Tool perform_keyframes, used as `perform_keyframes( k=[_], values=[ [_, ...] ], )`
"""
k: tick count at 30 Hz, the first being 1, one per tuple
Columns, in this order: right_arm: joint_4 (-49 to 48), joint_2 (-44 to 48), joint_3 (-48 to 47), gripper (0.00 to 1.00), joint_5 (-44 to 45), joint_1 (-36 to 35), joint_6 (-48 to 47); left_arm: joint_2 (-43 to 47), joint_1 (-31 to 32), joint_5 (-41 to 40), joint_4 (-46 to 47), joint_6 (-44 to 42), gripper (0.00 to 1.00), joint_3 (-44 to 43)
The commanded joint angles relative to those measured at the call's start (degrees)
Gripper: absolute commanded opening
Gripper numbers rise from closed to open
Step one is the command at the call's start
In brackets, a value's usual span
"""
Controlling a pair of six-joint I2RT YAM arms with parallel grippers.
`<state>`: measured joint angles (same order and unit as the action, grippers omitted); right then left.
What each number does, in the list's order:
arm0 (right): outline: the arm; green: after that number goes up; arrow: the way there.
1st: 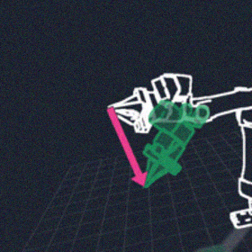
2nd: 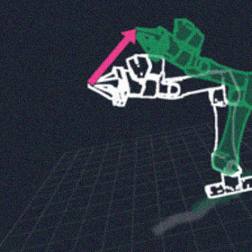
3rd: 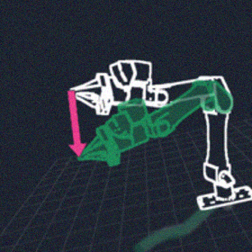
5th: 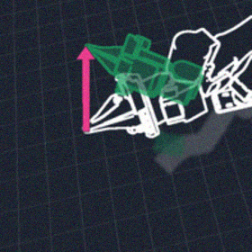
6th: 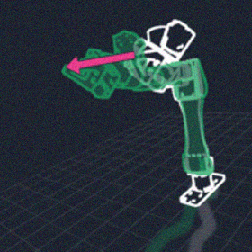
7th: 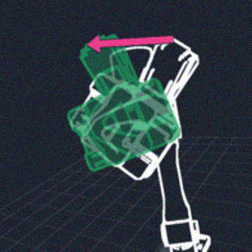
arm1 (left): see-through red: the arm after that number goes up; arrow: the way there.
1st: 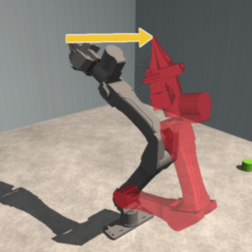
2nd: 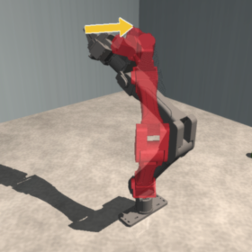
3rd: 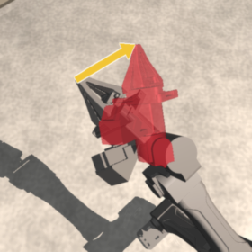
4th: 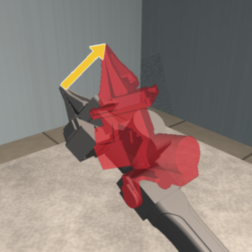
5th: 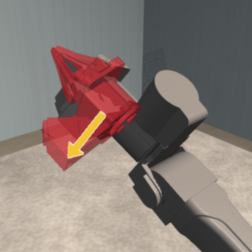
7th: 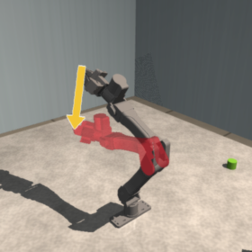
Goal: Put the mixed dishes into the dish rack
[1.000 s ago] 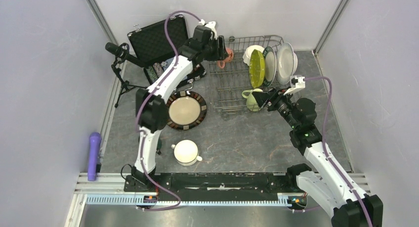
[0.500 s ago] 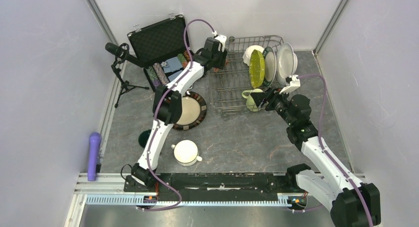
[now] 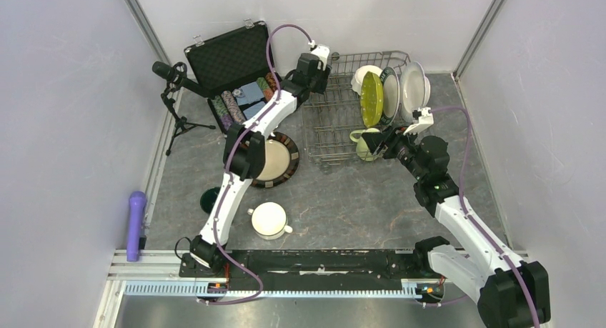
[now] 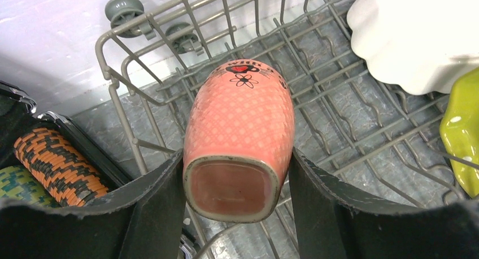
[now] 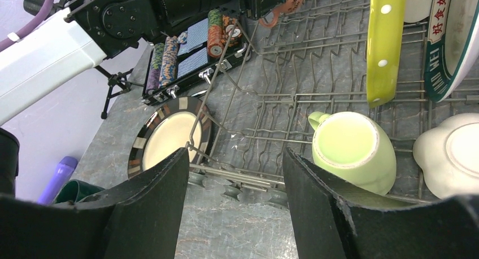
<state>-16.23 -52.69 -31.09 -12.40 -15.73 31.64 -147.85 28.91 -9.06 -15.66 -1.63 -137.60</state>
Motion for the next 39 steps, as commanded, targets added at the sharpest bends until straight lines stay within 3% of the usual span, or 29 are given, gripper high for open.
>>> perform_keyframes(
  k=[1,14,17,18,26,39],
  values=[
    [-2.58,-0.02,-1.0,0.67,-0.95,0.15,-0.84,-0.87,0.27,-2.39,6.98,-3.02,0.34,-3.8],
    [-3.25,-0.74,-0.25,0.67,-1.23,0.43,-0.67,-5.18,-0.12,-3.86,9.86,-5.0,0.37,-6.39],
    [-3.95,-1.38,0.05,0.67,-1.74,0.43,-0.23,-5.58,-0.34,-3.57,10.3,-4.05,0.54,-6.52],
    [-4.07,-1.54,0.22,0.67,-1.77,0.43,-0.05,-5.6,-0.42,-3.59,10.38,-3.67,0.65,-6.49],
    [-4.64,-1.3,0.86,0.68,-2.16,0.52,0.17,-4.82,-0.6,-2.24,11.73,-3.95,0.97,-6.37],
    [-3.99,-0.83,0.69,0.68,-2.98,1.05,-0.09,-4.58,-0.96,-3.31,12.16,-5.28,0.96,-5.96]
  ],
)
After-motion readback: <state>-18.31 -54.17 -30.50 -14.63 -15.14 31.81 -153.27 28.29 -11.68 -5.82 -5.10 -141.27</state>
